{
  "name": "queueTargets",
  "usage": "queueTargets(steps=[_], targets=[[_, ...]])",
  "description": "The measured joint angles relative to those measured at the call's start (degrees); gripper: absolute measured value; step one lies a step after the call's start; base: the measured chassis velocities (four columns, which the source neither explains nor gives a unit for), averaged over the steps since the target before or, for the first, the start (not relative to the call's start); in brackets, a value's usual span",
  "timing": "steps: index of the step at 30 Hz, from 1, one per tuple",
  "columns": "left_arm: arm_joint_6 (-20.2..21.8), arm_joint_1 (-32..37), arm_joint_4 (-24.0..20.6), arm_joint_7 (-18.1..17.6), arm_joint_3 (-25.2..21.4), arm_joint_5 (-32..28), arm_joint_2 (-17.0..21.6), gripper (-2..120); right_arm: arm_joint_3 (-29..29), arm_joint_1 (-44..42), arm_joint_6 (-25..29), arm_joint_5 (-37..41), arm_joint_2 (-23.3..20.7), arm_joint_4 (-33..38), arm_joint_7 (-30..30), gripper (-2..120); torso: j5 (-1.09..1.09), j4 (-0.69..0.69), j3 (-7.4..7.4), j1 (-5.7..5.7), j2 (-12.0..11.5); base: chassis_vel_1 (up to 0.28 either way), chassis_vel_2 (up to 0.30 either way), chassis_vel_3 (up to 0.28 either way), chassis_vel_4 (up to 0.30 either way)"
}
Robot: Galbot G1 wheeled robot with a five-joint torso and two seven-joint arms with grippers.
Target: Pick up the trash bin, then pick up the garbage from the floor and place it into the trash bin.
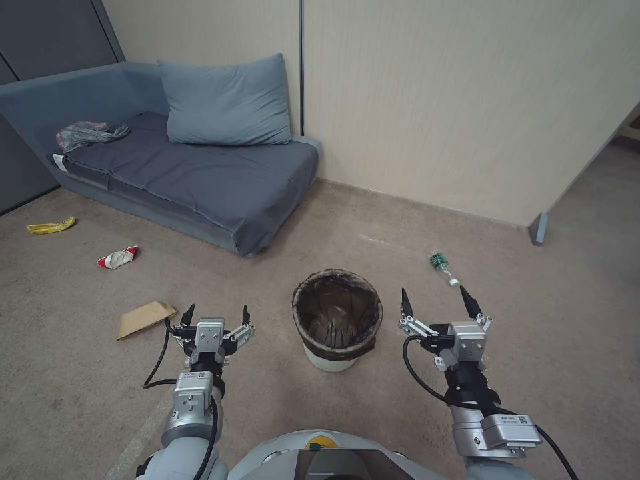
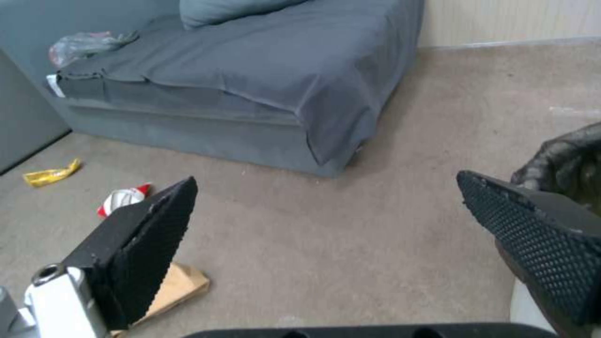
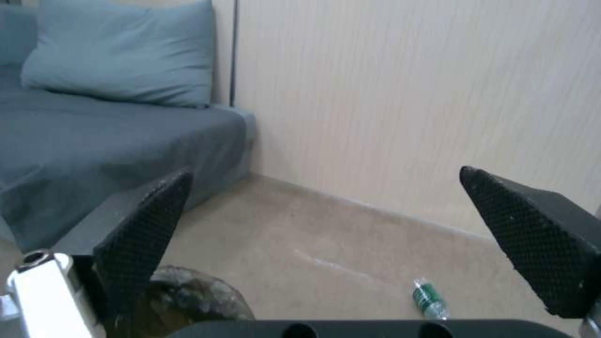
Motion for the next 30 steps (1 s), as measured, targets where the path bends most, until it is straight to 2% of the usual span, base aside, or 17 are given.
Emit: queueTargets(steps=[16,18,19,20,21,24,28,30], targets=[[0.1,-1.3,0.0,0.1,0.6,-0.1,-0.3,100,0.1,1.8,1.6,-1.4,0.0,0.0,-3.3,100,0.02,0.00,-0.02,-0.02,0.0,0.016,-0.010,-0.017,0.013],[-0.1,-1.2,0.0,1.8,1.1,-1.9,-0.3,100,0.1,1.8,1.8,-2.1,0.0,0.0,-3.3,100,0.02,0.00,-0.02,-0.02,0.0,0.000,0.000,0.000,0.000],[0.0,-1.4,0.0,4.2,2.0,-5.4,-0.3,100,0.1,1.8,2.0,-2.4,0.0,0.0,-3.2,100,0.02,0.00,-0.02,-0.02,0.0,0.000,0.000,0.000,0.000],[0.0,-1.4,0.0,4.2,2.0,-5.4,-0.3,100,0.1,1.8,2.0,-2.4,0.0,0.0,-3.2,100,0.02,0.00,-0.02,-0.02,0.0,0.000,0.000,0.000,0.000],[0.9,-1.6,0.0,6.3,2.6,-8.9,-0.3,100,0.2,1.8,2.0,-2.5,0.0,0.0,-3.1,100,0.02,0.00,-0.02,-0.02,0.0,0.000,0.000,0.000,0.000],[2.1,-2.3,0.0,9.5,2.4,-14.3,0.0,100,0.4,1.9,2.1,-2.4,0.0,0.0,-2.9,100,0.02,0.00,-0.02,-0.02,0.0,0.000,0.000,0.000,0.000],[2.1,-2.6,0.0,10.7,1.9,-15.3,0.2,100,0.4,2.0,2.1,-2.3,0.0,0.0,-2.8,100,0.02,0.00,-0.02,-0.02,0.0,0.000,0.000,0.000,0.000],[0.7,-2.8,0.0,11.4,1.0,-14.4,0.3,100,0.4,2.2,2.1,-1.5,0.0,0.0,-2.8,100,0.02,0.00,-0.02,-0.02,0.0,0.000,0.000,0.000,0.000]])
